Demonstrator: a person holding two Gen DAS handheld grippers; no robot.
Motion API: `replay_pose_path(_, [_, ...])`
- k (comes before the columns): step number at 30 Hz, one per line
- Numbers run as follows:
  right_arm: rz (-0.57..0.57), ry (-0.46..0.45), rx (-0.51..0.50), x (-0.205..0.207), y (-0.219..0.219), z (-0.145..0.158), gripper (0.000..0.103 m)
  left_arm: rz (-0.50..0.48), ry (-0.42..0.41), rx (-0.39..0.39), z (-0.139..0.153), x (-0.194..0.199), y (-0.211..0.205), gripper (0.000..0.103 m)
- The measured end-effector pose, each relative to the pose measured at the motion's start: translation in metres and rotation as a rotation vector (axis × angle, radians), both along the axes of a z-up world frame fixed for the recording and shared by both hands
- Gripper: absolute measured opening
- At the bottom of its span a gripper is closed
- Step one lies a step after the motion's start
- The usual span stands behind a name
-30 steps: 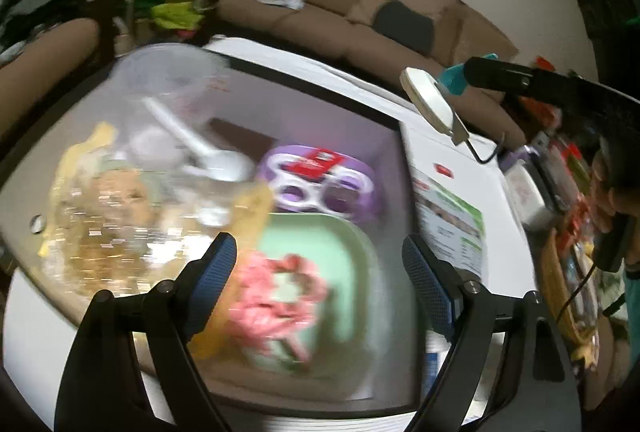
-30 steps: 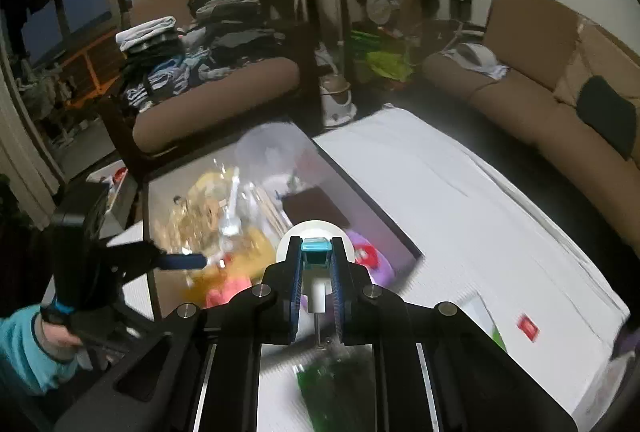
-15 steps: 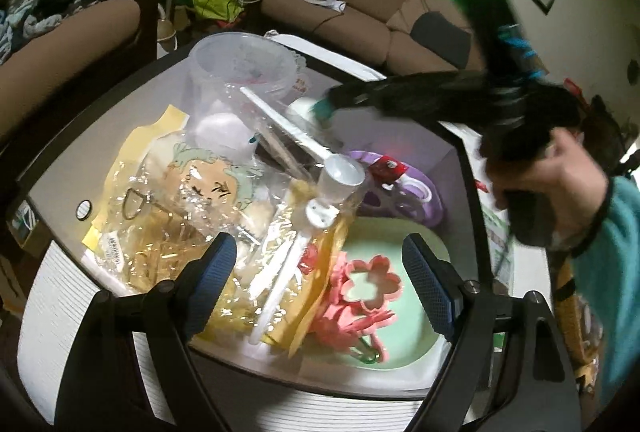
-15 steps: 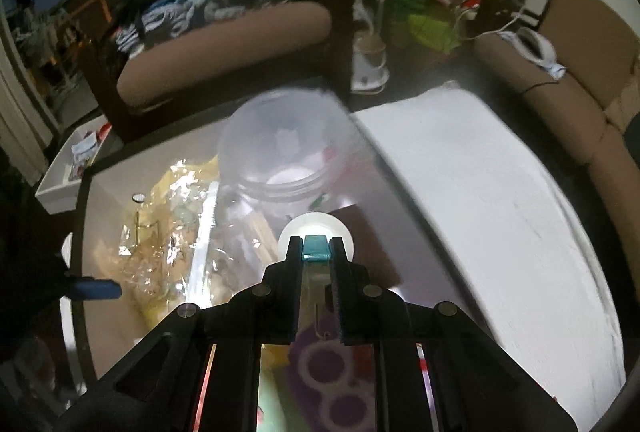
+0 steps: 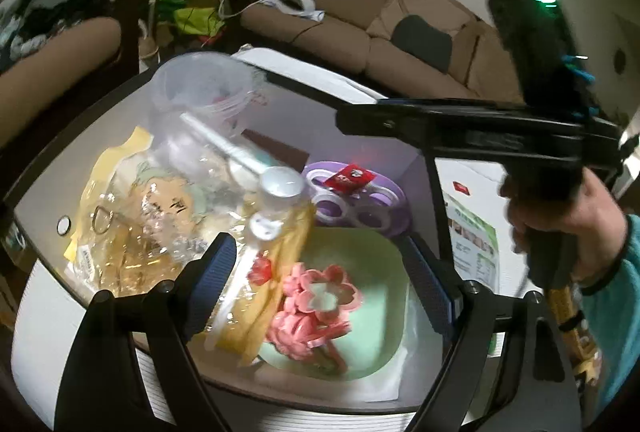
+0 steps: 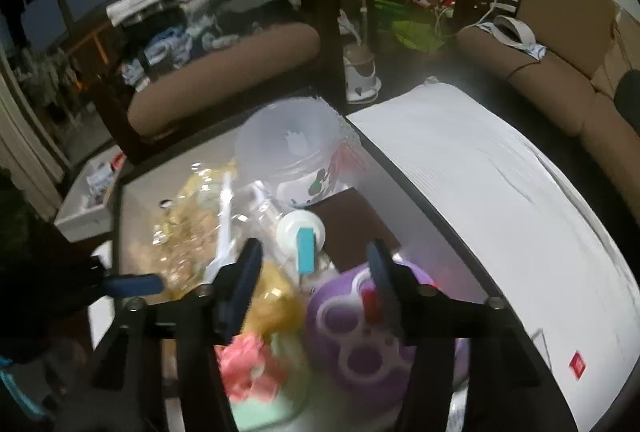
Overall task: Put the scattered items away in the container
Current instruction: 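Lower the white item into the box and open the right tool, then move the right tool out of the box toward the red packet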
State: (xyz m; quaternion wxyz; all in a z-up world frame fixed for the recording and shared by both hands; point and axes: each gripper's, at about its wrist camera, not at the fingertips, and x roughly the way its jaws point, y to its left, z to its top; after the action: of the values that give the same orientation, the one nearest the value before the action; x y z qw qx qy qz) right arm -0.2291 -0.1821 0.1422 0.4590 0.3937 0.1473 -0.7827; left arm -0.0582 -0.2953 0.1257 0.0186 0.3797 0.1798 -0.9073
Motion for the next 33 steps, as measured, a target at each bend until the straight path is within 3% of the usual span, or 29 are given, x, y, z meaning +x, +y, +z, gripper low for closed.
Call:
replay_pose_path(2, [0.000,0.000,-0.028,0.010,0.013,0.005,0.082,0.002,-0.006,-0.044,0.001,-0.003,0.008,0.087])
replay_pose_path(4, [-0.003,-0.008,-0.041,0.021,0.023,0.006,0.085,0.017,-0.016,-0.101,0.001,-0.005,0.015,0.088])
replay_pose_path(7, [-0.017,0.001,-0.022,0.032,0.030,0.006,0.089,0.048,-0.007,-0.147,0.004,-0.007,0.019,0.103])
replay_pose_path(8, [-0.027,0.013,-0.016,0.035,0.034,0.006,0.092,0.056,-0.003,-0.149,0.005,-0.007,0.019,0.103])
replay_pose_path(9, [-0.036,0.018,-0.011,0.037,0.037,0.006,0.101,0.065,0.003,-0.137,0.007,-0.006,0.018,0.103])
replay_pose_path(10, [-0.050,0.019,-0.010,0.039,0.041,0.006,0.103,0.069,0.010,-0.114,0.008,-0.006,0.016,0.103])
replay_pose_path(14, [-0.098,0.011,-0.026,0.042,0.061,0.008,0.103,0.069,0.019,-0.015,0.007,-0.007,0.008,0.103])
replay_pose_path(18, [-0.142,0.034,-0.022,0.046,0.087,0.013,0.103,0.051,0.023,0.009,0.007,-0.011,0.021,0.103])
replay_pose_path(23, [-0.218,0.079,0.003,0.041,0.144,0.024,0.103,-0.041,0.070,0.075,0.013,-0.018,0.056,0.103])
replay_pose_path(28, [-0.412,0.108,0.017,0.009,0.233,0.026,0.103,-0.223,0.130,0.107,0.022,-0.028,0.116,0.103])
replay_pose_path(33, [-0.585,0.061,0.008,-0.036,0.293,0.007,0.103,-0.338,0.073,0.050,0.007,-0.041,0.177,0.103])
